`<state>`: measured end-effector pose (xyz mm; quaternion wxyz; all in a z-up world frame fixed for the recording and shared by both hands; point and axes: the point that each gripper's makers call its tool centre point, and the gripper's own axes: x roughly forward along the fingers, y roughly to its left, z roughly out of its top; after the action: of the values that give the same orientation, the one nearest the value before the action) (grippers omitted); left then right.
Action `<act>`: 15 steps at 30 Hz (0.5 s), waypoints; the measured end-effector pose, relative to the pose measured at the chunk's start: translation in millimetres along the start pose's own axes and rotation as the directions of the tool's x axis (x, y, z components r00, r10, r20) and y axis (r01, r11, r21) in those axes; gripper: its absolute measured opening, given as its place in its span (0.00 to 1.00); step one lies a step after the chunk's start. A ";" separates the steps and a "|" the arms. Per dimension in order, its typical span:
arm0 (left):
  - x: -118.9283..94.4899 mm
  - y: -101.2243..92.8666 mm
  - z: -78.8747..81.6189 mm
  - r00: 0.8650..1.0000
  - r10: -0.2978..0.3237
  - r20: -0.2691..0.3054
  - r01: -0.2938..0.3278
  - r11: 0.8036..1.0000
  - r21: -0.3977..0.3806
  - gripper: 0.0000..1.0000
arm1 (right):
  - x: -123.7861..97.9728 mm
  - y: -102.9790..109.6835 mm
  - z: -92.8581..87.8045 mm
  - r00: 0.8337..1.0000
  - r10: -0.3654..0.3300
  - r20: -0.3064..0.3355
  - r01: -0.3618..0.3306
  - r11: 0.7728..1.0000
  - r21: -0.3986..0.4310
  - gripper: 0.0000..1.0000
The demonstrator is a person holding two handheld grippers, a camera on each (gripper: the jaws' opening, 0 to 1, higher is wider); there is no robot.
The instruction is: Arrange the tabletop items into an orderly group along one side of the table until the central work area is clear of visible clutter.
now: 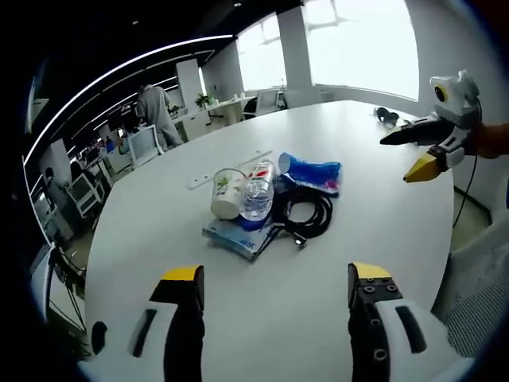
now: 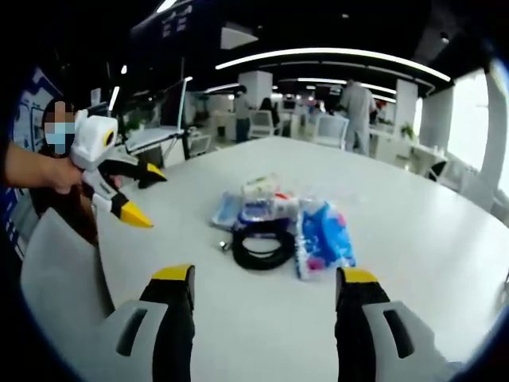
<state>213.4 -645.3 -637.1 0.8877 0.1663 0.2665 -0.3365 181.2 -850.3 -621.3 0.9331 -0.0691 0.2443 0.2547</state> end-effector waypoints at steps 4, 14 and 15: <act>1.5 -0.2 1.0 1.000 0.000 0.001 0.000 1.000 -0.002 0.71 | 3.2 -0.2 1.2 1.000 0.004 0.001 -0.004 1.000 -0.001 0.69; 8.1 -2.0 2.6 1.000 -0.002 -0.001 0.002 1.000 -0.007 0.70 | 9.5 -4.7 5.0 1.000 0.006 0.003 -0.006 1.000 -0.013 0.69; 8.7 -2.0 3.2 1.000 -0.003 -0.001 0.003 1.000 -0.007 0.70 | 10.1 -5.1 4.6 1.000 0.006 0.000 -0.006 1.000 -0.018 0.69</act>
<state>218.7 -652.7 -639.9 0.8877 0.1630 0.2682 -0.3368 193.3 -849.1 -622.2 0.9317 -0.0766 0.2421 0.2597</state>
